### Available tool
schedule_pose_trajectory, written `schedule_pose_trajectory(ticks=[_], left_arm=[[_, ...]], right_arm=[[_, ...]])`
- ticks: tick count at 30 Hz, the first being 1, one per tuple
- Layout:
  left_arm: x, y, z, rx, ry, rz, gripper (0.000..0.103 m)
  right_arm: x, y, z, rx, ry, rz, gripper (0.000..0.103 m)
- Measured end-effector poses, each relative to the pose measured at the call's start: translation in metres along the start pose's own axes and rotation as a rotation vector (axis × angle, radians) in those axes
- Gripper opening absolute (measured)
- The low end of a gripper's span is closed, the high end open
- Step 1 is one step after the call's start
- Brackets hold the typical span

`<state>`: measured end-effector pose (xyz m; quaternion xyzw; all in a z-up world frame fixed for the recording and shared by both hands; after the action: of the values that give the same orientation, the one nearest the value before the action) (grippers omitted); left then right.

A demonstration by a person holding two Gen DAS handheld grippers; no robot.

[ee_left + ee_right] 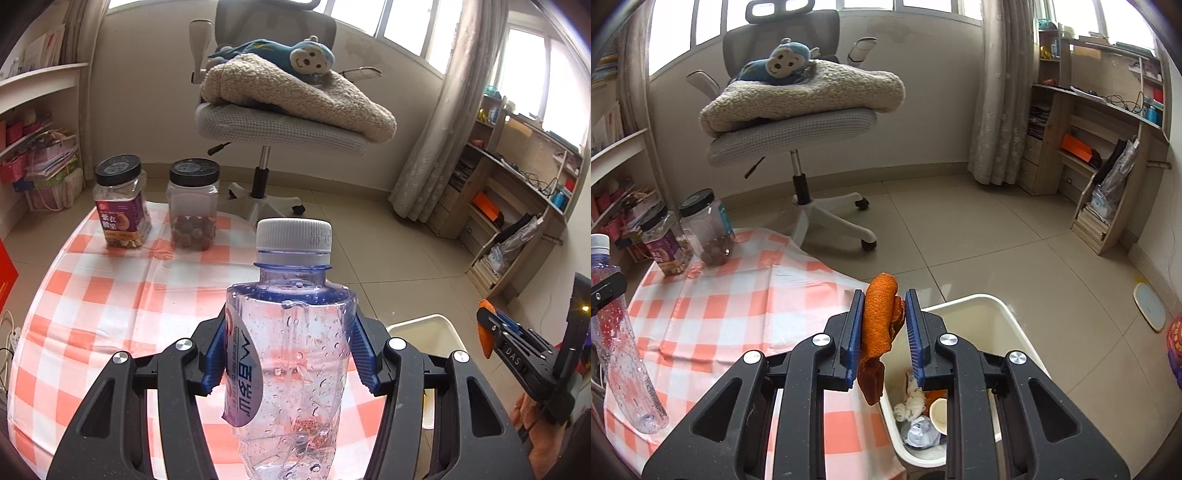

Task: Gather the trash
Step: 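Carry the peel and bottle over the white bin with both tools, then open both tools to drop the peel and bottle into the bin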

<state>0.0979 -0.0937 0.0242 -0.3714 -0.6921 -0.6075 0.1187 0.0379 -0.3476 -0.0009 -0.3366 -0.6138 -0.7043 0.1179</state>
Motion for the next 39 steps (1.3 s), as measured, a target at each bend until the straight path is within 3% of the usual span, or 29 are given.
schedule_pose_trajectory(ticks=[4, 6, 7, 8, 10, 14, 23, 27, 29, 35, 39], left_arm=[[-0.008, 0.002, -0.032, -0.041, -0.051, 0.001, 0.055], [-0.014, 0.004, -0.046, -0.037, -0.092, 0.017, 0.055], [-0.018, 0.005, -0.053, -0.033, -0.114, 0.026, 0.055], [-0.021, 0.005, -0.061, -0.032, -0.136, 0.035, 0.055], [-0.029, 0.006, -0.078, -0.042, -0.166, 0.053, 0.055], [-0.048, 0.01, -0.117, -0.064, -0.213, 0.076, 0.055], [-0.089, 0.024, -0.185, -0.061, -0.288, 0.112, 0.056], [-0.112, 0.025, -0.213, -0.057, -0.325, 0.163, 0.057], [-0.118, 0.023, -0.221, -0.06, -0.324, 0.187, 0.073], [-0.105, 0.016, -0.207, -0.06, -0.294, 0.161, 0.075], [-0.083, 0.009, -0.174, -0.089, -0.198, 0.096, 0.075]], right_arm=[[-0.002, -0.006, -0.029, -0.027, -0.094, 0.015, 0.025], [-0.001, -0.01, -0.042, -0.048, -0.141, 0.02, 0.041], [0.0, -0.011, -0.049, -0.062, -0.166, 0.02, 0.062], [0.002, -0.013, -0.055, -0.077, -0.181, 0.012, 0.068], [0.005, -0.015, -0.064, -0.089, -0.197, 0.006, 0.07], [0.016, -0.021, -0.084, -0.117, -0.258, -0.025, 0.093], [0.031, -0.034, -0.114, -0.161, -0.336, -0.022, 0.096], [0.035, -0.039, -0.125, -0.181, -0.344, -0.027, 0.096], [0.033, -0.04, -0.129, -0.195, -0.341, -0.018, 0.096], [0.033, -0.039, -0.127, -0.214, -0.312, -0.026, 0.096], [0.036, -0.036, -0.119, -0.23, -0.287, -0.053, 0.096]])
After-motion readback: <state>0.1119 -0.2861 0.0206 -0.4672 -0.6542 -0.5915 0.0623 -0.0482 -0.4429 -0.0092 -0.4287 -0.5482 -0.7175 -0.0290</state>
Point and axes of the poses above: each gripper's, at about its wrist camera, not at the fingertips, and x roughly against the way its jaws point, z to its left, y to its top, the point moved 6 cm from there along -x, roughly the way its jaws point, and after that the axes turned 1 degree about z, right-handed, at the moved point
